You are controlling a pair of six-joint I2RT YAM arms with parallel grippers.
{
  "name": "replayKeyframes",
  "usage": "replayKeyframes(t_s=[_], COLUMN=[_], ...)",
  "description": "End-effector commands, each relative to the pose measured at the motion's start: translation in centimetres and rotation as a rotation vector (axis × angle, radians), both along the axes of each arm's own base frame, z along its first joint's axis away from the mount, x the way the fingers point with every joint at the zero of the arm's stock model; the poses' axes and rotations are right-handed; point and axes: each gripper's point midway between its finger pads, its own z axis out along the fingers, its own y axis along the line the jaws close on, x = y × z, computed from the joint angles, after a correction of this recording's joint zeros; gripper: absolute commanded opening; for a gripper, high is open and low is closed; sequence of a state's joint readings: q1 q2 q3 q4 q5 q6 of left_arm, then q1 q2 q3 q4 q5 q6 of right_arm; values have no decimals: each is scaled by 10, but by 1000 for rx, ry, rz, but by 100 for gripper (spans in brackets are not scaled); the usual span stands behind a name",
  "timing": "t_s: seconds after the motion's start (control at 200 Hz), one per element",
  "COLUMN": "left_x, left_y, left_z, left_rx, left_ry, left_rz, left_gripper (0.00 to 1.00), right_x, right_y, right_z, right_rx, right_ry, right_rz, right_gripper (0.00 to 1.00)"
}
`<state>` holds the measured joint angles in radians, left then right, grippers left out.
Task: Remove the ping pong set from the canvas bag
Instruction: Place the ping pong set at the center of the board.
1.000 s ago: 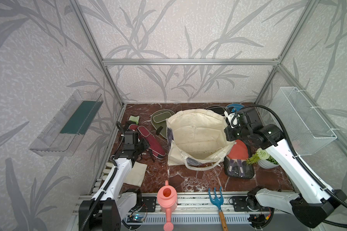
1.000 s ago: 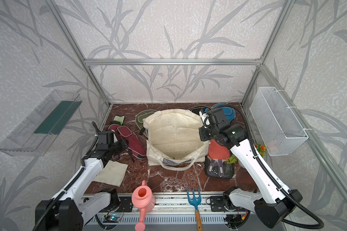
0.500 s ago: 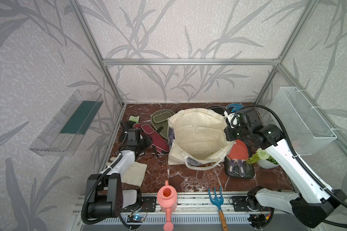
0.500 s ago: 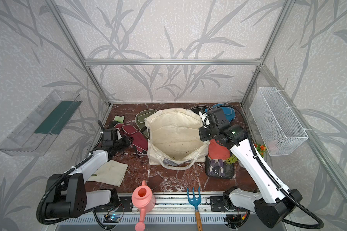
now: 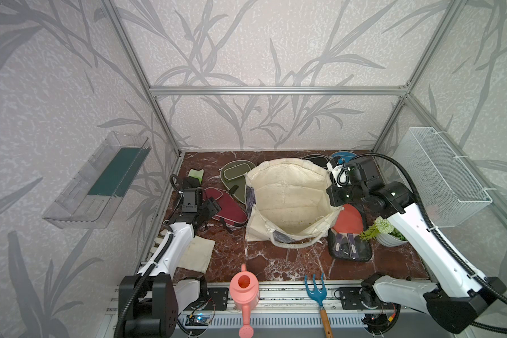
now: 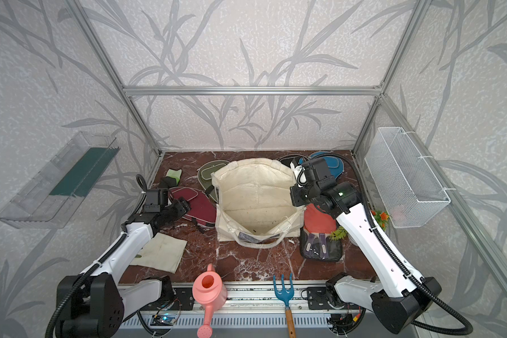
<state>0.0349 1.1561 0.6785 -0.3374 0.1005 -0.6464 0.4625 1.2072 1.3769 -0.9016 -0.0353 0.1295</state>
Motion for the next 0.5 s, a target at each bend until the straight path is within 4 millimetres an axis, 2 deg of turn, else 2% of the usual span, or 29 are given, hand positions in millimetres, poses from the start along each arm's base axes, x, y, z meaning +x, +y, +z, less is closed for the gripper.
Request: replayKeyframes(t_s=[0.0, 0.495], left_x=[-1, -14], left_y=[7, -7], left_z=[-3, -25], left_rx=[34, -44], left_ry=[34, 90], left_rz=[14, -12], left_gripper=[81, 82], right_x=[4, 4], right_y=[3, 3], right_z=[10, 13], right_rx=[28, 33], right_ry=[-44, -57], right_rz=[12, 13], right_gripper=[6, 8])
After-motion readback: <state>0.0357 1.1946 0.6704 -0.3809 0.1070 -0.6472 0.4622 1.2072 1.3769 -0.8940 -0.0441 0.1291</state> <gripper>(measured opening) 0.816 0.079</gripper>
